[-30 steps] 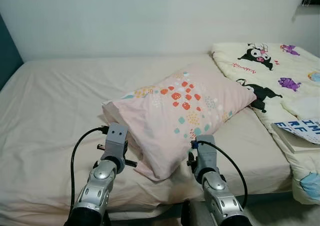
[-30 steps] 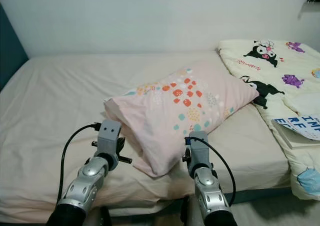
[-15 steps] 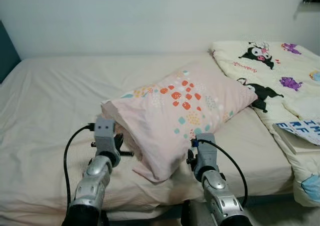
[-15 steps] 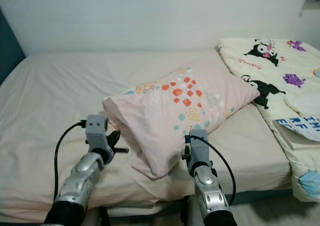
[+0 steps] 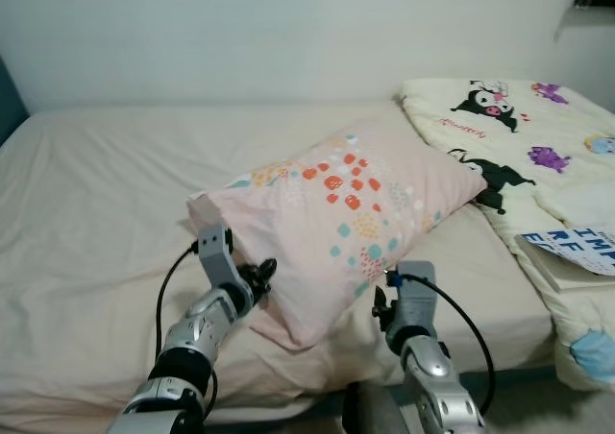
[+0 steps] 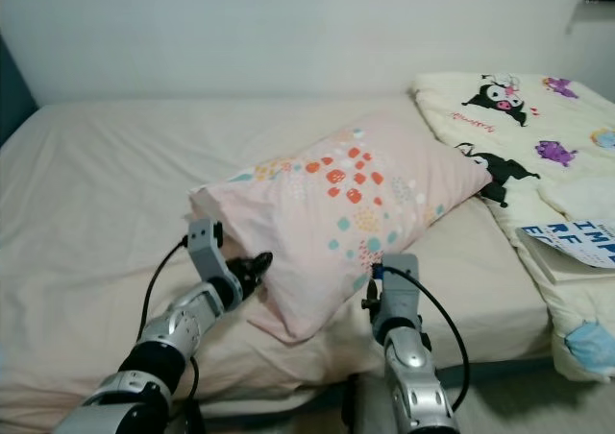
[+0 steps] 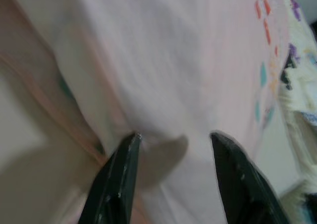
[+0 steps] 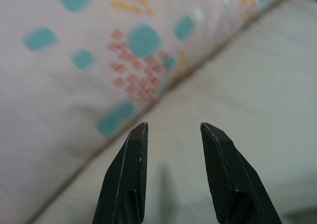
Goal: Clean up the room
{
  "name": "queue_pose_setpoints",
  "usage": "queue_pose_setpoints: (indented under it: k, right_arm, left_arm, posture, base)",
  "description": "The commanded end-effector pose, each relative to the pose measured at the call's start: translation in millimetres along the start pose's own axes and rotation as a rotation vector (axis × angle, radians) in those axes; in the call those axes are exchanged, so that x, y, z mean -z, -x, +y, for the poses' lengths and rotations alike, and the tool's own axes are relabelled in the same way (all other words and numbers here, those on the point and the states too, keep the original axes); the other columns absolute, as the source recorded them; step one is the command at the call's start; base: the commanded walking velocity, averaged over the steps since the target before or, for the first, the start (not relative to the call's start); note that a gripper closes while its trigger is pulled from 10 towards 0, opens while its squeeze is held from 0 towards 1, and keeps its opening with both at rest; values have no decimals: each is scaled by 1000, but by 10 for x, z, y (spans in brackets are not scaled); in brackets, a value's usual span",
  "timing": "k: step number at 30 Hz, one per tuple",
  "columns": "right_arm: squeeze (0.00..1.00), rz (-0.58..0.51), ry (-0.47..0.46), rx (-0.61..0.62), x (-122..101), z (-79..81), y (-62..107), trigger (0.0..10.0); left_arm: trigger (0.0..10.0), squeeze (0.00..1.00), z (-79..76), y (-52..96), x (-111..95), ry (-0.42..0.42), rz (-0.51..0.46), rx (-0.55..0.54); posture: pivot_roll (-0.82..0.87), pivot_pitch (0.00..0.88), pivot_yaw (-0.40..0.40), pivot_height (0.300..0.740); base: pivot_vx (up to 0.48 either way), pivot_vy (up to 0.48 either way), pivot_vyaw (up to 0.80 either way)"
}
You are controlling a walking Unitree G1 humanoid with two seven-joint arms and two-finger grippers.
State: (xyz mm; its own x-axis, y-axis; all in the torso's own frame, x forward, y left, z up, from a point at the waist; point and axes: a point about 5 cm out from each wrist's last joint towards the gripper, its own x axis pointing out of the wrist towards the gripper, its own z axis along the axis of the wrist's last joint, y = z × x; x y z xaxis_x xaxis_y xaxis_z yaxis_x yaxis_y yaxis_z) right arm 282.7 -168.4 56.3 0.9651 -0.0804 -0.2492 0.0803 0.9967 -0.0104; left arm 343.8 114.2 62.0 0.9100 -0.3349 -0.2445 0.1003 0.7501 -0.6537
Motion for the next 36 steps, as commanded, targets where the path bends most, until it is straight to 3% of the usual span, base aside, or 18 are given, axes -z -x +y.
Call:
queue_pose_setpoints:
  k: [1,4,5,9,15,19,24,27,28,31,36]
  right_arm:
    - [0,5,-15,17,4,-40,31,10000]
    - [0,2,-19,42,9,-102,90,10000]
    - [0,0,-20,64,8,-147,154,10000]
    - [0,0,-20,75,3,-167,196,10000]
    - [0,-5,-17,96,-32,-198,333,10000]
    - [0,-8,-15,99,-48,-201,362,10000]
    - [0,-10,-17,114,-78,-220,401,10000]
    - [0,-9,-17,115,-83,-213,408,10000]
    - [0,-11,-20,117,-88,-201,413,10000]
    - [0,-10,-21,119,-91,-197,419,10000]
    - [0,-6,-25,120,-105,-186,432,10000]
  left_arm:
    - [10000,1000,-53,-28,-43,84,-37,40]
    - [10000,1000,-107,-52,-57,152,-62,83]
    - [10000,1000,-171,-85,-59,231,-80,119]
    - [10000,1000,-224,-112,-54,290,-89,138]
    - [10000,1000,-344,-175,79,134,-46,97]
    - [10000,1000,-359,-189,69,104,-58,69]
    - [10000,1000,-523,-262,-9,32,-91,45]
    - [10000,1000,-521,-271,-63,29,-115,16]
    - [10000,1000,-451,-264,-243,38,-180,-24]
    - [10000,1000,-416,-256,-308,40,-203,-34]
    - [10000,1000,-87,-135,-592,-29,-273,-124]
  posture:
    - [-153,121,8,508]
    - [-174,147,30,508]
    - [-206,175,58,508]
    - [-210,179,61,508]
    - [-268,228,93,508]
    - [-282,238,104,508]
    - [-284,249,112,508]
    - [-283,248,115,508]
    - [-282,252,123,508]
    - [-282,252,123,508]
    - [-265,249,116,508]
  base:
    - [0,0,0]
    - [0,0,0]
    - [0,0,0]
    - [0,0,0]
    - [0,0,0]
    - [0,0,0]
    - [0,0,0]
    - [0,0,0]
    - [0,0,0]
    - [0,0,0]
    - [0,0,0]
